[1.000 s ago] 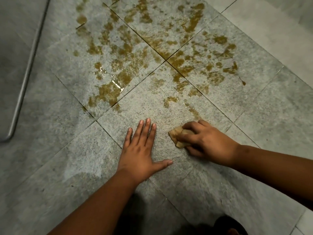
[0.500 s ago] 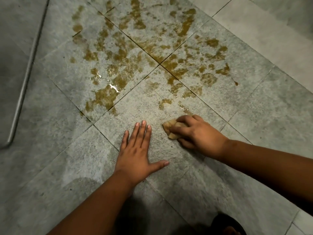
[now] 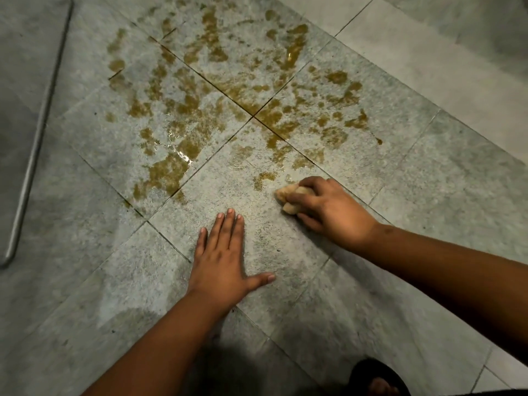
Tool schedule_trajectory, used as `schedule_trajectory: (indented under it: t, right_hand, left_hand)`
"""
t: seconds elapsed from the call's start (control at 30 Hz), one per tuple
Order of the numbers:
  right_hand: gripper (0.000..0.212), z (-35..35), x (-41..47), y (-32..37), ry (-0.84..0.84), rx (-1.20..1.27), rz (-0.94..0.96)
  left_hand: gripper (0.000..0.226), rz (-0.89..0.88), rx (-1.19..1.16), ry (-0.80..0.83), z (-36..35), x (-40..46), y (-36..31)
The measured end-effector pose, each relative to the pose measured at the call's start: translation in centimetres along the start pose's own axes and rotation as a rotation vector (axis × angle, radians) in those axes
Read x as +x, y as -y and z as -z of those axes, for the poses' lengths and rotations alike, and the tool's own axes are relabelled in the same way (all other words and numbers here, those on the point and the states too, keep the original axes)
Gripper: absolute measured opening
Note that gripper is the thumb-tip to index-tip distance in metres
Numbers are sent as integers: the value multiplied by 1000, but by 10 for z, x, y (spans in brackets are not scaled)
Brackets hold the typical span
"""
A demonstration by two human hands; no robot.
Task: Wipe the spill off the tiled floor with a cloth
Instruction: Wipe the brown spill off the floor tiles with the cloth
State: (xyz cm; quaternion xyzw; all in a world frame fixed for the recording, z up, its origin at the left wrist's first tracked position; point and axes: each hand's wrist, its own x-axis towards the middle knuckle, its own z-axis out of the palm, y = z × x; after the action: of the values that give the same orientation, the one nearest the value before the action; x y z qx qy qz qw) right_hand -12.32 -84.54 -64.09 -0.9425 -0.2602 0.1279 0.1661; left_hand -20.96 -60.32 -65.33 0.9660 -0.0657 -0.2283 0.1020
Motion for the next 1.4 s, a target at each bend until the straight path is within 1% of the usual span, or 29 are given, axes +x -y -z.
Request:
schedule_trajectory:
  t: [0.13,0.2,0.23,0.3,0.33,0.37,0.43,0.5,0.53,0.6,0.67,0.73,0.83,0.9,0.97,1.07,1.1,1.13,1.17,1.2,1.27,1.3,1.4]
  right_hand:
    - [45,-12,-17,-5,-26,10,-72]
    - [45,-17,-33,3,-26,76,-110]
    - [44,-18,-41,7,-29,136,-126]
    - [42,-20,-51,16,-75,271,-158]
    - [41,-20,-52,20,-107,334,-182]
    - [41,-19,-51,24,-133,398,-210]
    - [43,-16,-46,30,-149,519,-250]
    - [45,-11,-41,34,-131,591,-246]
    - [46,-8,-41,34,-122,615,-230]
    - [50,-4,-43,29,-95,683,-197]
    - [53,0,-44,21,-62,771,-193]
    - [55,3,-44,12,-66,733,-204]
    - [53,4,-45,-6,-111,473,-223]
    - [50,3,-45,-20,-118,214,-203]
    - [49,-1,-45,-36,-92,19,-194]
    - [62,-8,-44,-50,-7,-69,-250]
    - [65,-11,-45,-52,13,-77,-261]
    - [66,-14,-46,-53,25,-86,-264]
    - [66,-18,-47,-54,35,-92,-264]
    - [66,-20,-47,-54,42,-96,-263]
    - [64,-21,-47,-55,53,-99,-265]
    - [63,-21,-47,-54,54,-91,-264]
    - [62,-20,-48,-56,63,-66,-267]
  left_hand:
    - [123,-7,-12,-28,-1,1,2]
    - [120,-3,-29,-46,3,-2,-4]
    - [116,1,-76,-77,5,-3,-10]
    - [101,-2,-276,-169,10,-5,-31]
    - [91,4,-421,-196,12,-4,-45]
    - [82,28,-590,-190,13,0,-58]
    - [60,120,-959,-88,13,10,-82]
    - [47,271,-1281,13,16,22,-95]
    - [44,338,-1383,34,16,27,-97]
    - [34,393,-1511,21,18,37,-95]
    - [27,408,-1554,-12,20,41,-90]
    - [26,427,-1538,-53,20,44,-84]
    - [25,469,-1455,-103,20,51,-72]
    - [27,442,-1235,-127,21,55,-66]
    - [30,400,-946,-223,21,53,-66]
    - [41,372,-567,-457,19,44,-68]
    - [44,336,-475,-516,18,40,-72]
    - [46,276,-412,-538,15,36,-77]
    - [49,215,-363,-505,13,34,-83]
    - [55,169,-331,-438,9,33,-90]
    - [74,152,-286,-288,-4,33,-101]
    - [77,151,-266,-258,-9,34,-102]
    - [66,104,-184,-292,-24,36,-96]
